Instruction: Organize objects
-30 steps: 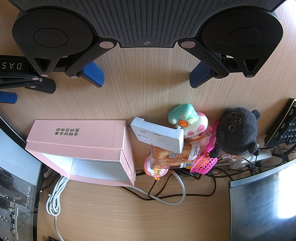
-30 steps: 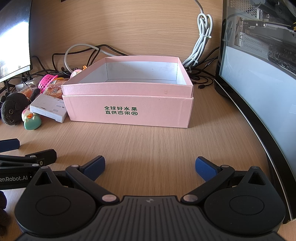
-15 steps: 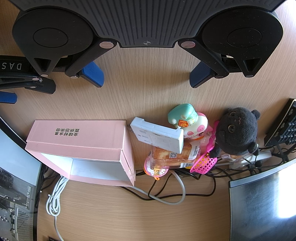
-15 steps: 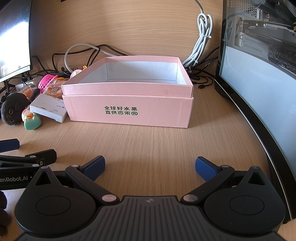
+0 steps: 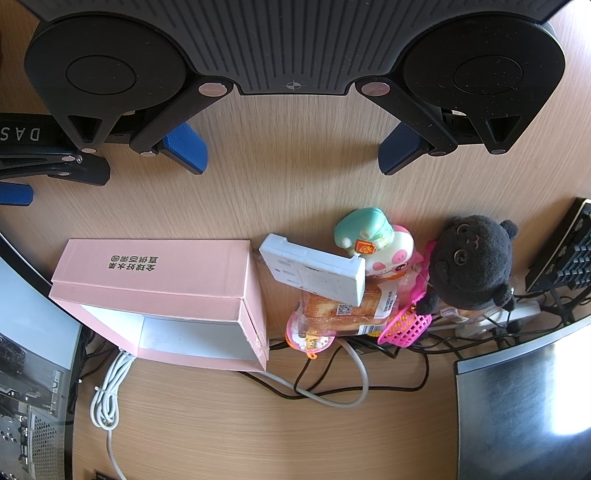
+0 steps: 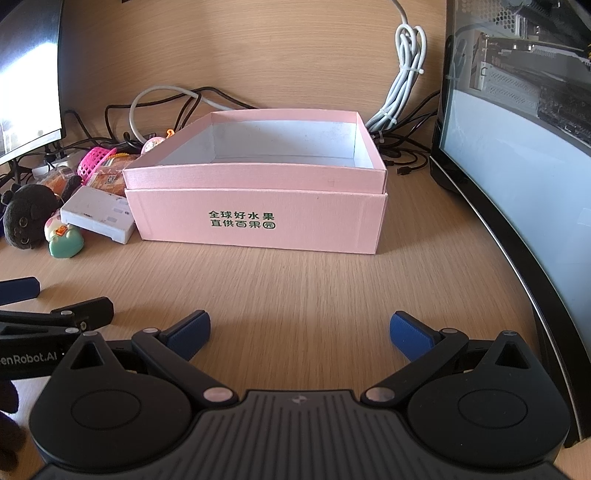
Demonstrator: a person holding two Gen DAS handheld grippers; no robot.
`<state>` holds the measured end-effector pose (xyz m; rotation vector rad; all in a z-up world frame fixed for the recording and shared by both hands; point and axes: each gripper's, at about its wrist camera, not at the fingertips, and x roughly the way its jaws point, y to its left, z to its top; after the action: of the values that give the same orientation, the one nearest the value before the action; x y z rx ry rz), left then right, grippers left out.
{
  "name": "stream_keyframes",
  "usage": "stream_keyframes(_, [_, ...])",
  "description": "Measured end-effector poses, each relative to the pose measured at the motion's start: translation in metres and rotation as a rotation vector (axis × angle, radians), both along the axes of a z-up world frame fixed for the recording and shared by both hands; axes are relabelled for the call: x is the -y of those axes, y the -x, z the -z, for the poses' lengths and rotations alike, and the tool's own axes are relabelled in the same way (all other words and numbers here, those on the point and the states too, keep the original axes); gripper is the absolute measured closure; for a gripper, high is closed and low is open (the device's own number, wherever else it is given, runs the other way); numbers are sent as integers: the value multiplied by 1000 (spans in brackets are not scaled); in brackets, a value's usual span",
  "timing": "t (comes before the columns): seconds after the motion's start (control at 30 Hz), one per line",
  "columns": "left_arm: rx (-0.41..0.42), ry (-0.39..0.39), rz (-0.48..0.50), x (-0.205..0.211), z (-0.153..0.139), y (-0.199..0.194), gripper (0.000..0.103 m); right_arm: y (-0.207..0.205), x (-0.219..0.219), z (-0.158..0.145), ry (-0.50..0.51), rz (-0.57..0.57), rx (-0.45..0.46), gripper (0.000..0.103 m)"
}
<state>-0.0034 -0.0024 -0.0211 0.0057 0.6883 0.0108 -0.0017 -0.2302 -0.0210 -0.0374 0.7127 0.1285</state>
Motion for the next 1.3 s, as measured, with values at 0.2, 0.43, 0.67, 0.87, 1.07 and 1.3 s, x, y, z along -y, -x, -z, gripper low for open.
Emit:
stream_keyframes(0.2, [0, -1, -3, -1, 2, 0, 1, 4, 2, -4, 7, 9, -46, 0])
stream_keyframes(0.43, [-20, 3, 16, -6, -2, 4, 2, 5, -2, -9, 15, 57, -98, 0])
stream_keyframes(0.67, [43, 29, -53, -57, -40, 19, 2, -11, -2, -19, 1, 2, -225, 0])
stream_keyframes(0.87, [31, 100, -177, -130, -60, -29, 2, 3, -19, -48, 1, 25, -108, 0])
stream_keyframes(1.07, [-61, 130, -146, -154, -34, -83, 3, 5, -57, -70, 52, 14, -35, 0])
stream_keyframes(1.3, [-112, 236, -78, -187, -36, -70, 31, -2, -114, -87, 133, -115, -3, 0])
